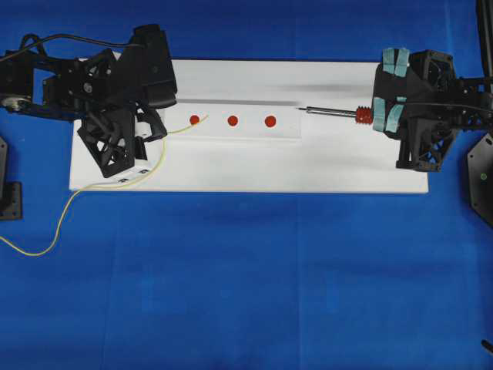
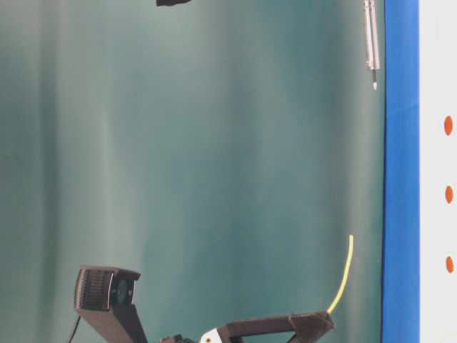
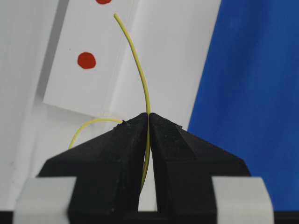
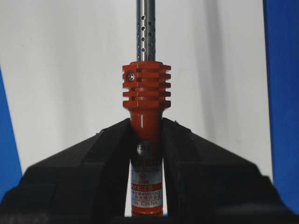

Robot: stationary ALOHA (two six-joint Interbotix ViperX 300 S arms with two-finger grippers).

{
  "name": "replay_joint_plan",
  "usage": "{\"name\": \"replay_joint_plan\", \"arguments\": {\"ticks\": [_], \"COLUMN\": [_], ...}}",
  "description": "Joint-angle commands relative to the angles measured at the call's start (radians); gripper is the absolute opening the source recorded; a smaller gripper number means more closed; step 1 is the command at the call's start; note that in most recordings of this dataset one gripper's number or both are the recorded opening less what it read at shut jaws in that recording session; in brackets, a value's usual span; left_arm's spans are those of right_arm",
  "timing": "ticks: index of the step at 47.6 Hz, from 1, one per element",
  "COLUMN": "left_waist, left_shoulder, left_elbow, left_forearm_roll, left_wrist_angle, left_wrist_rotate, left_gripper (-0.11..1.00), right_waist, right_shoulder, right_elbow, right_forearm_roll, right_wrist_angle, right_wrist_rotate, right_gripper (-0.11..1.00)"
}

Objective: Touch the tip of the soldering iron to the tip of the solder at the mark.
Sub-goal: 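Carry the solder and iron back down and set them on the table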

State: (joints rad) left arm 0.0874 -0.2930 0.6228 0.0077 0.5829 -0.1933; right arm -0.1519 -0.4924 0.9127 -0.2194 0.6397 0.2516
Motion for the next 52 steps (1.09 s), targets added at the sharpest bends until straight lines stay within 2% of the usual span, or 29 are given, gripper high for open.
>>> {"name": "replay_joint_plan", "arguments": {"ticks": [1, 6, 17, 24, 30, 39, 45, 52], "left_waist": [-0.032, -0.083, -0.259, -0.385, -0.469, -0.549, -0.566, -0.571], "left_shoulder": [-0.037, -0.063, -0.133, -0.146, -0.092, 0.043, 0.144, 0.265], "left_elbow": [0.002, 0.025, 0.103, 0.161, 0.218, 0.276, 0.287, 0.279], "left_forearm_roll": [-0.002, -0.002, -0.002, -0.002, -0.002, -0.002, -0.002, -0.002], "left_wrist_angle": [-0.012, -0.038, -0.147, -0.276, -0.431, -0.627, -0.701, -0.755], "left_wrist_rotate": [-0.023, -0.074, -0.187, -0.249, -0.299, -0.364, -0.394, -0.396], "left_gripper": [0.01, 0.01, 0.01, 0.01, 0.01, 0.01, 0.01, 0.01], "right_waist": [0.015, 0.064, 0.268, 0.405, 0.485, 0.552, 0.569, 0.586], "right_shoulder": [-0.023, -0.049, -0.097, -0.077, -0.018, 0.123, 0.224, 0.344], "right_elbow": [-0.011, -0.009, -0.006, -0.003, -0.006, -0.011, 0.0, 0.011], "right_forearm_roll": [0.017, 0.043, 0.046, 0.043, 0.035, 0.037, 0.037, 0.04], "right_wrist_angle": [-0.015, -0.017, -0.049, -0.127, -0.199, -0.288, -0.38, -0.506], "right_wrist_rotate": [0.008, 0.029, 0.143, 0.218, 0.265, 0.331, 0.367, 0.399], "right_gripper": [0.06, 0.06, 0.06, 0.06, 0.06, 0.06, 0.06, 0.06]}}
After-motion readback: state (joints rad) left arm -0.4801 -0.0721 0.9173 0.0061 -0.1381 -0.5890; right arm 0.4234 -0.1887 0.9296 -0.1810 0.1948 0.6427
